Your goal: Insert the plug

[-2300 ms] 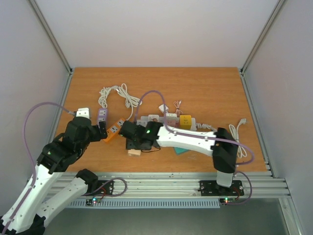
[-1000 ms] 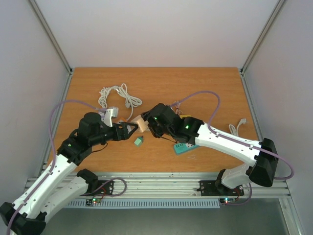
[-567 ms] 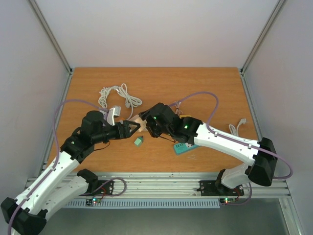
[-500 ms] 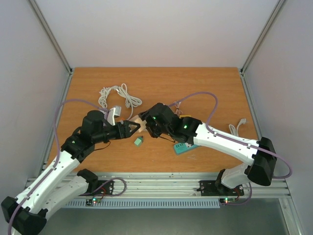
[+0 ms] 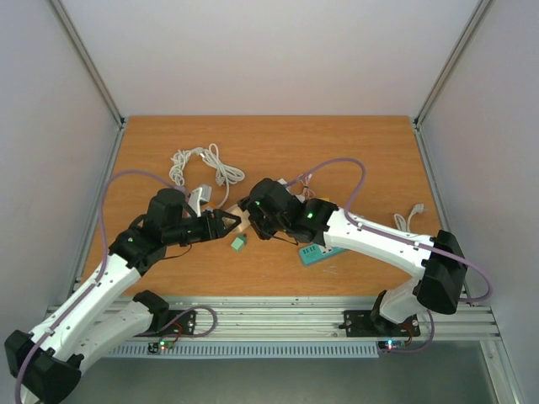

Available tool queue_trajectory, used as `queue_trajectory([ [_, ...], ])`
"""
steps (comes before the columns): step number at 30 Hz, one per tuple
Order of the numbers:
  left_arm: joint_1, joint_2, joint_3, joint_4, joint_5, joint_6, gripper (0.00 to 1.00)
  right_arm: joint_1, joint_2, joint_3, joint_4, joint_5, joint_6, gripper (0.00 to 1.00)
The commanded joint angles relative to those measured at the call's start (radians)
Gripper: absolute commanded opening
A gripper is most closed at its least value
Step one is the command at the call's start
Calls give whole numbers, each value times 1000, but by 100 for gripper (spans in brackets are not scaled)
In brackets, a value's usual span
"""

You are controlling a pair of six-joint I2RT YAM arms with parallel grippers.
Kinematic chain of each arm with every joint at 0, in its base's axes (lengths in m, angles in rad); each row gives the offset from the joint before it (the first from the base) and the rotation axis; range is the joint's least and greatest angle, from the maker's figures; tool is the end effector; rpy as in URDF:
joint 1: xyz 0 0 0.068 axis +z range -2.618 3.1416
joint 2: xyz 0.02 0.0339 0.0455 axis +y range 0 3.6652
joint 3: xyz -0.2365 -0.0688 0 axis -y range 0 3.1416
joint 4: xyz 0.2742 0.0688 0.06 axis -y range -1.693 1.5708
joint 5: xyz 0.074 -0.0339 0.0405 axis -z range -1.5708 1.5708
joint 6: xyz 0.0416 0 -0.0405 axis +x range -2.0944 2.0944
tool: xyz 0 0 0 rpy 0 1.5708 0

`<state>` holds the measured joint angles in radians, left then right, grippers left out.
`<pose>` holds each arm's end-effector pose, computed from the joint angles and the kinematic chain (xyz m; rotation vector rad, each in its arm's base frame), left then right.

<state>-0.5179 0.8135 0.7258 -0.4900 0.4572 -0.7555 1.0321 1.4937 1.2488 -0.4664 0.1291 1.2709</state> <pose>0.1900 -0.1294 0.2603 0.0155 2.3444 -1.1845 0.1942 0.3146 0.2658 0.3721 2.4786 0.9828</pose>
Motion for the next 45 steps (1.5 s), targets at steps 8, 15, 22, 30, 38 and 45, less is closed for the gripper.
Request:
queue_trajectory([
  [8, 0, 16, 90, -80, -41, 55, 13, 2, -31, 45, -28, 43, -86, 89],
  [15, 7, 36, 175, -177, -85, 86, 13, 2, -102, -2, -52, 80, -157, 92],
  [22, 52, 104, 307, -395, -307, 99, 15, 0, -175, -2, -190, 151, -304, 93],
  [30, 177, 226, 402, -493, -329, 68, 20, 0, -279, -26, -426, 261, -330, 94],
  [38, 272, 372, 452, -510, -286, -2, 25, 0, -412, -146, -498, 333, -293, 96],
  [45, 343, 506, 486, -579, -291, -131, 17, 0, -468, -147, -610, 415, -263, 96],
])
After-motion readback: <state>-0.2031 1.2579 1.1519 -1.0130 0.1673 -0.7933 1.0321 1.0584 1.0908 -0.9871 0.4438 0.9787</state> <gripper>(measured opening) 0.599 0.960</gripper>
